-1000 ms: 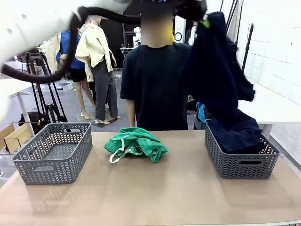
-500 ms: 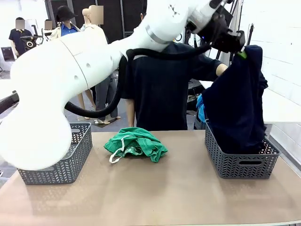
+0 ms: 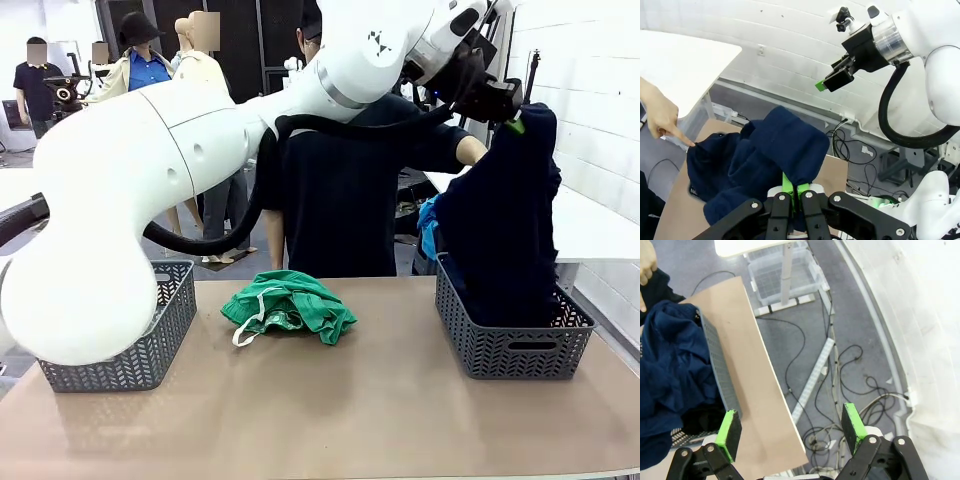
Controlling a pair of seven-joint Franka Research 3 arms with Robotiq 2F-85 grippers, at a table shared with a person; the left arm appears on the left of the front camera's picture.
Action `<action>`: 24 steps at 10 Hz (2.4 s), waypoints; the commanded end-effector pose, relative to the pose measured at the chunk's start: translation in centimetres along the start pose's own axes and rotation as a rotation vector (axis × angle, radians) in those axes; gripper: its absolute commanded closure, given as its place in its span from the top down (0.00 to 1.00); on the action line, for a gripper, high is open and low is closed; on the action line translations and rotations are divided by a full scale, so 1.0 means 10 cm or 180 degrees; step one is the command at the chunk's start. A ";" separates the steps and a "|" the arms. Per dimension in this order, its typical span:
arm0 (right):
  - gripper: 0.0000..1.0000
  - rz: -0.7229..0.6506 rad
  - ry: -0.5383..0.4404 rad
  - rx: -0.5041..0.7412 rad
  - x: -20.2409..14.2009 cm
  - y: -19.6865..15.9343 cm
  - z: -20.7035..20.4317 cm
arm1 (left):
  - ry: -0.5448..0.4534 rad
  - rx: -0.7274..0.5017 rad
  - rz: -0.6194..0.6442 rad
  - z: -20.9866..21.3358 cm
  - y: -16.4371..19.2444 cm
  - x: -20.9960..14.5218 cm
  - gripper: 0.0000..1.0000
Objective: Sort the tops and bottoms.
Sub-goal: Sort the clothes according to human instructions.
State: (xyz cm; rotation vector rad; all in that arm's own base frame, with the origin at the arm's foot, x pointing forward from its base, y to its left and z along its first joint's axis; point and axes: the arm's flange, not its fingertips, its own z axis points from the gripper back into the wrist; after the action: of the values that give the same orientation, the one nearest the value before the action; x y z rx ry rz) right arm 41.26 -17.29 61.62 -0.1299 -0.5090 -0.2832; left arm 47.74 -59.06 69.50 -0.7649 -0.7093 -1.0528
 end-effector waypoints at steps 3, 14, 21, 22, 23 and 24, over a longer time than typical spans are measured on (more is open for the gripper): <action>1.00 0.0008 0.0018 0.0025 0.00 -0.01 0.00 | -0.0012 0.0124 -0.0079 -0.16 0.08 0.10 0.00; 1.00 0.0008 0.0018 0.0025 0.00 -0.01 0.00 | -0.0299 0.0361 0.0192 -1.84 0.99 0.29 0.00; 1.00 0.0008 0.0018 0.0025 0.00 -0.01 0.00 | 0.0262 0.0220 0.0294 -2.33 0.97 -0.49 0.00; 1.00 0.0008 0.0018 0.0025 0.00 -0.01 0.00 | 0.0404 0.0197 0.0282 -2.38 0.96 -0.62 0.00; 1.00 0.0008 0.0018 0.0025 0.00 -0.01 0.00 | 0.0510 0.0155 0.0308 -2.40 0.94 -0.70 0.00; 1.00 0.0008 0.0018 0.0025 0.00 -0.01 0.00 | 0.0677 0.0131 0.0290 -2.41 0.93 -0.79 0.00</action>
State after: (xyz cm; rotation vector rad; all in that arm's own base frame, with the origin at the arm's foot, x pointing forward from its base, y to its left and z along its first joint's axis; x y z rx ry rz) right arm 41.26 -17.30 61.62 -0.1301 -0.5089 -0.2837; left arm 51.79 -66.13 45.69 -0.6759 -0.5566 -1.0075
